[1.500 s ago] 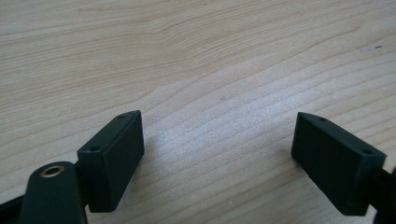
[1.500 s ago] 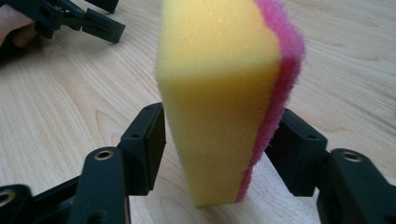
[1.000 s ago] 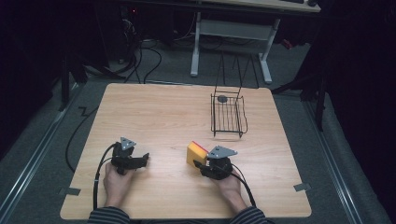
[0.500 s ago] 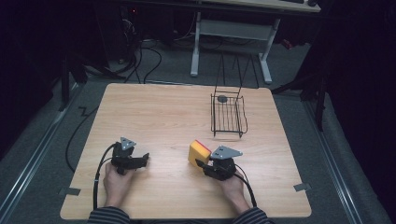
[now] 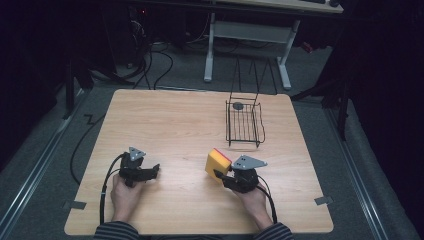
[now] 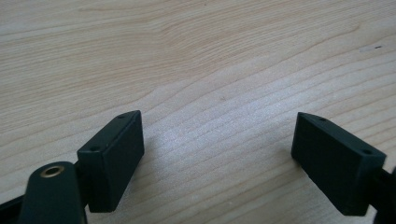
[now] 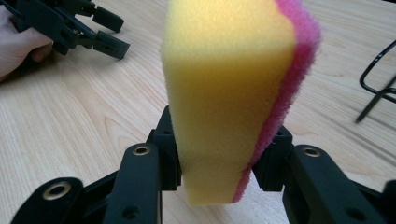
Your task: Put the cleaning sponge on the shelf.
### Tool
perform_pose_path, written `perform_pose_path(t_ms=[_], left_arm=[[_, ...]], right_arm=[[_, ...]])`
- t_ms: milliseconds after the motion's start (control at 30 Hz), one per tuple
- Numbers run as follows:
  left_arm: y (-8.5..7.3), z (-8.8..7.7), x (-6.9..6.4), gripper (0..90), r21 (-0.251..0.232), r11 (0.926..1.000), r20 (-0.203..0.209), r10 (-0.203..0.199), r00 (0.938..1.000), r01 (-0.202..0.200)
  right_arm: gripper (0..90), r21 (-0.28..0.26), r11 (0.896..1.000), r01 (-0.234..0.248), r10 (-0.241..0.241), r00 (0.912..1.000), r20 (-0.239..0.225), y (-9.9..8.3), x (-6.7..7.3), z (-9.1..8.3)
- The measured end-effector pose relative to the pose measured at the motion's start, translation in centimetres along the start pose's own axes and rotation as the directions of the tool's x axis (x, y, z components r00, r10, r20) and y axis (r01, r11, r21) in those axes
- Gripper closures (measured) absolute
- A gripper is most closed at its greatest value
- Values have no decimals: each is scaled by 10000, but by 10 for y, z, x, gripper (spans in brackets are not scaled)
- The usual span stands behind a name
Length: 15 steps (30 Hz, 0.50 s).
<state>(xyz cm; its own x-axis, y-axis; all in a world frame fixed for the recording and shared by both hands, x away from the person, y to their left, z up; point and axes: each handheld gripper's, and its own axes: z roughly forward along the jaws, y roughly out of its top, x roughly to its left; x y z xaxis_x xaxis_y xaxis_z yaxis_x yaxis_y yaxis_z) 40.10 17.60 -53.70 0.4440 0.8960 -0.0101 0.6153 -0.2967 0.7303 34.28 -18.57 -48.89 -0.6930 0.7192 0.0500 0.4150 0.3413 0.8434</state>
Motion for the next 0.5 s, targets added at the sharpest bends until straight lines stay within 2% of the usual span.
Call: perform_pose_path(t_ms=[500], left_arm=[[0, 0, 0, 176, -12, 10000, -4, -2, 10000, 2]], right_arm=[[609, 13, 9999, -108, 108, 9999, 102, 0, -8, -20]])
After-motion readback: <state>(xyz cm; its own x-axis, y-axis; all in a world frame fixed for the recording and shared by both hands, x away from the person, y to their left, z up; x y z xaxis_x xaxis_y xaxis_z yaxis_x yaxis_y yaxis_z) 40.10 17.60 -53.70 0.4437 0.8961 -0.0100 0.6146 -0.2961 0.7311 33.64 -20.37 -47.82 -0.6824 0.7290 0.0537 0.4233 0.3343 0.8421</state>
